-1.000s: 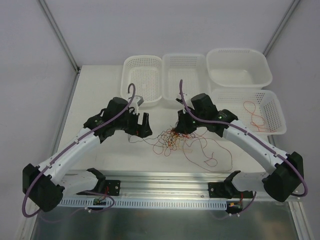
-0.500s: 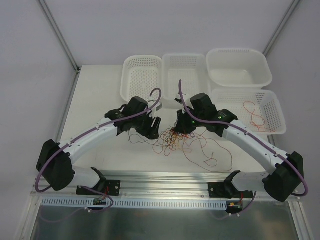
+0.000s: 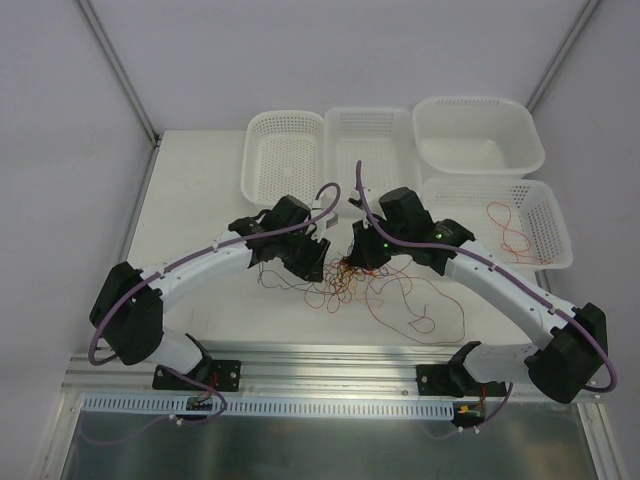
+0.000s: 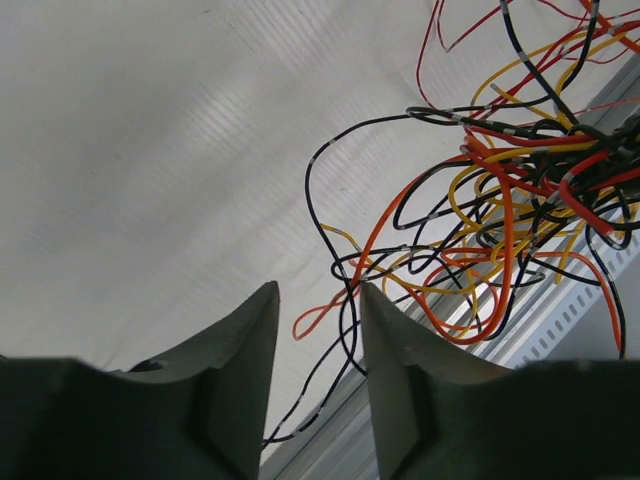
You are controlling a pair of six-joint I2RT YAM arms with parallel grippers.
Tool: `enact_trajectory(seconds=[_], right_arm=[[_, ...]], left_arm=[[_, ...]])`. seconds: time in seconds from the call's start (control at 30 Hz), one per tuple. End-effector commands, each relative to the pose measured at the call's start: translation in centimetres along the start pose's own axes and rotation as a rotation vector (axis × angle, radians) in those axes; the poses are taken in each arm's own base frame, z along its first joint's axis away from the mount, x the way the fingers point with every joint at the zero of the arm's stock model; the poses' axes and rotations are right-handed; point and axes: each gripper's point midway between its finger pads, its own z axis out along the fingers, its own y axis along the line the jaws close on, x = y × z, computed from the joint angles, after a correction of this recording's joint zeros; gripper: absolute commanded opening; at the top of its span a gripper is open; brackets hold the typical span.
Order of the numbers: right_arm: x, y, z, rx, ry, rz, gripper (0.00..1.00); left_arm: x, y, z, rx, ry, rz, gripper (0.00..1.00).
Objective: Untangle the cables
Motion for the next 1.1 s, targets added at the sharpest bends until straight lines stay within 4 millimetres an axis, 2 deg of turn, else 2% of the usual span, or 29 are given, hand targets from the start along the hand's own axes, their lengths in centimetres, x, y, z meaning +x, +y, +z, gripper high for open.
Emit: enact_trajectory(seconds=[0.0, 0.03, 0.07, 0.13, 0.17, 0.27, 0.33, 0.43, 0.47, 0.5, 0.53, 0.6, 0.63, 0.7, 0.73, 0.8, 0.83, 0.87, 0.93, 0.97, 1.07], right_arm=[[-2.7, 0.9, -1.0, -0.014, -0.088, -0.037, 0.01], [-2.6, 0.9, -1.0, -0.012, -0.084, -0.037, 0.01], [-2.5, 0.8, -0.9, -0.009, -0.079, -0.037, 0.01], [-2.3, 0.7, -0.9, -0.002, -0.076, -0.04, 0.01], [-2.2, 0.4, -0.8, 0.006, -0.072, -0.039, 0.01], [-1.3, -0.9, -0.7, 0.068, -0.048, -0.042, 0.01], [-0.7, -1.8, -0.8, 0.116, -0.037, -0.042, 0.01], [0.6, -4.1, -1.2, 0.208, -0.013, -0.005, 0.01], [1.3, -5.4, -1.3, 0.255, 0.001, 0.035, 0.01], [1.5, -6.0, -1.7, 0.271, -0.002, 0.056, 0.01], [1.9, -6.6, -1.8, 0.287, 0.001, 0.085, 0.01], [2.5, -8.2, -2.5, 0.327, -0.008, 0.171, 0.01], [2.7, -8.7, -2.7, 0.339, -0.012, 0.196, 0.01], [2.9, -10.3, -3.7, 0.382, -0.028, 0.265, 0.01], [3.1, -10.7, -3.9, 0.39, -0.029, 0.281, 0.01], [3.0, -11.7, -4.8, 0.408, -0.059, 0.364, 0.01], [3.1, -11.7, -4.9, 0.397, -0.062, 0.382, 0.01], [3.1, -12.3, -5.3, 0.407, -0.074, 0.407, 0.01], [2.9, -12.2, -5.6, 0.398, -0.086, 0.426, 0.01], [2.8, -12.3, -5.8, 0.403, -0.09, 0.432, 0.01], [2.3, -11.9, -5.8, 0.378, -0.104, 0.436, 0.01]], left_arm=[[-2.0, -1.3, -0.3, 0.041, -0.053, 0.034, 0.35], [-2.0, -1.3, -0.3, 0.039, -0.055, 0.033, 0.3], [-2.1, -1.2, -0.4, 0.036, -0.06, 0.035, 0.18], [-2.0, -1.0, -0.4, 0.024, -0.062, 0.034, 0.08], [-2.0, -0.9, -0.6, 0.015, -0.068, 0.035, 0.0], [-2.2, 0.1, -1.4, -0.046, -0.101, 0.038, 0.0], [-2.0, 1.5, -1.9, -0.125, -0.12, 0.03, 0.0], [-2.2, 3.2, -4.6, -0.182, -0.2, -0.02, 0.0], [-2.2, 3.8, -5.3, -0.194, -0.218, -0.054, 0.0], [-1.9, 5.6, -6.1, -0.228, -0.237, -0.108, 0.0], [-2.1, 6.0, -7.5, -0.233, -0.279, -0.128, 0.0], [-1.2, 7.9, -8.7, -0.276, -0.298, -0.193, 0.0], [-1.2, 9.7, -10.4, -0.321, -0.341, -0.239, 0.0], [-0.2, 11.8, -12.1, -0.409, -0.349, -0.3, 0.0], [0.3, 13.9, -13.9, -0.481, -0.382, -0.371, 0.0], [2.1, 17.1, -16.5, -0.633, -0.39, -0.489, 0.0], [3.4, 19.5, -18.6, -0.725, -0.419, -0.609, 0.0], [4.5, 20.8, -20.2, -0.782, -0.435, -0.686, 0.0], [6.2, 22.4, -21.9, -0.815, -0.481, -0.843, 0.0], [8.3, 24.2, -23.8, -0.878, -0.523, -0.971, 0.0], [10.4, 25.4, -25.7, -0.918, -0.626, -1.157, 0.0]])
